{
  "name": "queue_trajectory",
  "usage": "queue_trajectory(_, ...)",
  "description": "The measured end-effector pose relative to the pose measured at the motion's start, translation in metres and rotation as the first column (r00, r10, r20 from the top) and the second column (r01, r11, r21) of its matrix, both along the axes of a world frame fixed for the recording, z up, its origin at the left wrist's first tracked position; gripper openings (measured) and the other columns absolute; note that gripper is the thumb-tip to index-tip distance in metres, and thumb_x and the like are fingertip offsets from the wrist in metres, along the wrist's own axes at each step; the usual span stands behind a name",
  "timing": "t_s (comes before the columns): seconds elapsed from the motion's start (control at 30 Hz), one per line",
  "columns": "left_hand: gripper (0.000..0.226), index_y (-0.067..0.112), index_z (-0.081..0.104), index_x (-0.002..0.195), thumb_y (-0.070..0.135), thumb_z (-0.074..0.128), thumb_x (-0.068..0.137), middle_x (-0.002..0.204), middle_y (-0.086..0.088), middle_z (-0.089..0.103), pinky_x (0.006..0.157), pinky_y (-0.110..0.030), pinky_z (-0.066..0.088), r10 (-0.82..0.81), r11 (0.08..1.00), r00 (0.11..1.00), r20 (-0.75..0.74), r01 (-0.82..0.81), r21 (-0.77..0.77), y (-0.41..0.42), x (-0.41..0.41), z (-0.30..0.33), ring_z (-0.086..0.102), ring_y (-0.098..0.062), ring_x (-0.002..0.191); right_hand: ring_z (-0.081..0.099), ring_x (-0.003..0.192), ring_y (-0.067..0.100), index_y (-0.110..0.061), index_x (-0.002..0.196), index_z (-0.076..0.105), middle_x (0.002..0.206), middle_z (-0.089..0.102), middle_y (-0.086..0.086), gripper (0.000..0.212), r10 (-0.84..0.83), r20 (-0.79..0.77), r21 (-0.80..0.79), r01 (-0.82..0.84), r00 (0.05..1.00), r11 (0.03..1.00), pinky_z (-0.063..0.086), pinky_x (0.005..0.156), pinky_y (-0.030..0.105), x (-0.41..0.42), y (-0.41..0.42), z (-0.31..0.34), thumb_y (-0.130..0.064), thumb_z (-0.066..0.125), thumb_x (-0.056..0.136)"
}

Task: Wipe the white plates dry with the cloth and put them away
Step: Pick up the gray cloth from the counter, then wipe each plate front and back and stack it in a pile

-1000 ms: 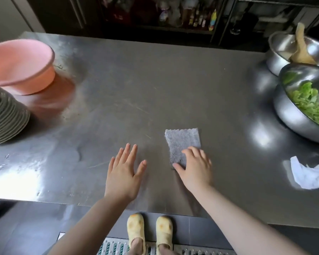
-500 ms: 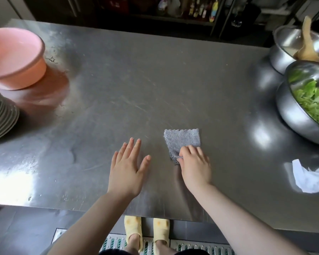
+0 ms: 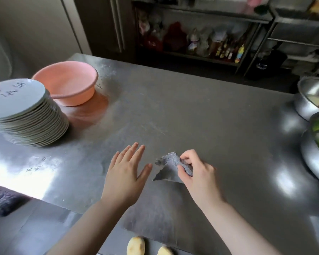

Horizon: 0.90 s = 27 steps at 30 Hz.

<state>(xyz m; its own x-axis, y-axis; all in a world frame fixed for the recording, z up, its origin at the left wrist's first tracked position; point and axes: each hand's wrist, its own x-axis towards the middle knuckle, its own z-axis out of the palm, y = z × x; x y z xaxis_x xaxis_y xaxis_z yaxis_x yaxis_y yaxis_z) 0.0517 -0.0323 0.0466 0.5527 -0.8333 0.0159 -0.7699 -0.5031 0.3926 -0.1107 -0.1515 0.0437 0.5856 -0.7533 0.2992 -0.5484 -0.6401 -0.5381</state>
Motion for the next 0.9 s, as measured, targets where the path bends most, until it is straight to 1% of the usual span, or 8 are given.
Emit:
queue_trajectory(0.07,0.063,0.034,0.027,0.151,0.06,0.03,0.095,0.159,0.01,0.024,0.12,-0.033,0.011,0.074,0.997,0.997,0.002,-0.074,-0.034,0.013,0.01,0.011,0.02,-0.014,0.147,0.064,0.072,0.026,-0.021,0.094,0.056,0.078,0.068,-0.001,0.02,0.039,0.027,0.071,-0.041,0.999,0.997,0.053,0.06,0.04,0.013,0.002,0.004,-0.02,0.07,0.08)
queue_trajectory(0.13,0.06,0.033,0.031,0.15,0.056,0.038,0.096,0.158,0.01,0.028,0.119,-0.033,0.015,0.154,0.986,0.988,-0.008,-0.154,-0.07,0.028,0.021,0.019,0.024,-0.014,0.145,0.065,0.072,0.024,-0.025,0.093,0.057,0.078,0.069,-0.004,0.022,0.07,0.054,0.096,-0.075,0.996,0.993,0.053,0.061,0.04,0.03,0.004,0.008,-0.02,0.072,0.078)
queue_trajectory(0.27,0.058,0.033,0.032,0.15,0.054,0.041,0.096,0.157,0.011,0.029,0.116,-0.028,0.017,0.283,0.956,0.959,0.001,-0.282,-0.085,0.06,0.045,0.029,0.026,-0.014,0.143,0.066,0.072,0.02,-0.029,0.093,0.065,0.08,0.071,-0.012,0.023,0.141,0.048,0.08,-0.145,0.989,0.986,0.053,0.06,0.035,0.07,0.017,0.025,-0.019,0.074,0.074)
queue_trajectory(0.4,0.058,0.034,0.032,0.15,0.054,0.041,0.096,0.157,0.013,0.029,0.116,-0.027,0.017,0.369,0.922,0.929,0.005,-0.366,-0.125,0.09,0.074,0.039,0.026,-0.012,0.142,0.066,0.072,0.023,-0.028,0.089,0.069,0.075,0.071,-0.01,0.024,0.204,0.05,0.084,-0.208,0.978,0.974,0.053,0.061,0.038,0.111,0.035,0.042,-0.013,0.075,0.071)
queue_trajectory(0.5,0.056,0.032,0.035,0.149,0.052,0.042,0.097,0.156,0.014,0.03,0.116,-0.028,0.019,0.415,0.895,0.91,0.006,-0.407,-0.182,0.111,0.107,0.049,0.027,-0.01,0.142,0.065,0.067,0.022,-0.031,0.086,0.07,0.07,0.069,-0.009,0.027,0.231,0.055,0.059,-0.235,0.971,0.97,0.053,0.057,0.037,0.148,0.05,0.053,-0.012,0.077,0.068)
queue_trajectory(0.6,0.054,0.031,0.039,0.147,0.049,0.045,0.097,0.155,0.014,0.032,0.115,-0.026,0.02,0.446,0.874,0.895,0.017,-0.431,-0.226,0.131,0.154,0.058,0.029,-0.011,0.14,0.064,0.064,0.02,-0.032,0.084,0.07,0.067,0.068,-0.011,0.028,0.24,0.068,0.017,-0.242,0.968,0.97,0.052,0.054,0.035,0.194,0.066,0.064,-0.012,0.079,0.066)
queue_trajectory(0.7,0.051,0.029,0.043,0.145,0.044,0.049,0.097,0.152,0.011,0.038,0.112,-0.027,0.023,0.462,0.863,0.886,0.036,-0.44,-0.249,0.15,0.215,0.065,0.034,-0.015,0.137,0.066,0.066,0.021,-0.032,0.085,0.07,0.069,0.069,-0.012,0.031,0.228,0.111,0.013,-0.231,0.967,0.973,0.053,0.056,0.037,0.244,0.085,0.071,-0.01,0.079,0.065)
queue_trajectory(0.9,0.043,0.021,0.055,0.136,0.037,0.053,0.096,0.144,0.003,0.05,0.105,-0.035,0.037,0.494,0.859,0.865,0.089,-0.469,-0.207,0.173,0.343,0.067,0.047,-0.021,0.128,0.066,0.064,0.023,-0.032,0.088,0.071,0.069,0.069,-0.011,0.032,0.16,0.156,-0.048,-0.154,0.975,0.987,0.055,0.056,0.038,0.323,0.116,0.077,-0.011,0.079,0.066)
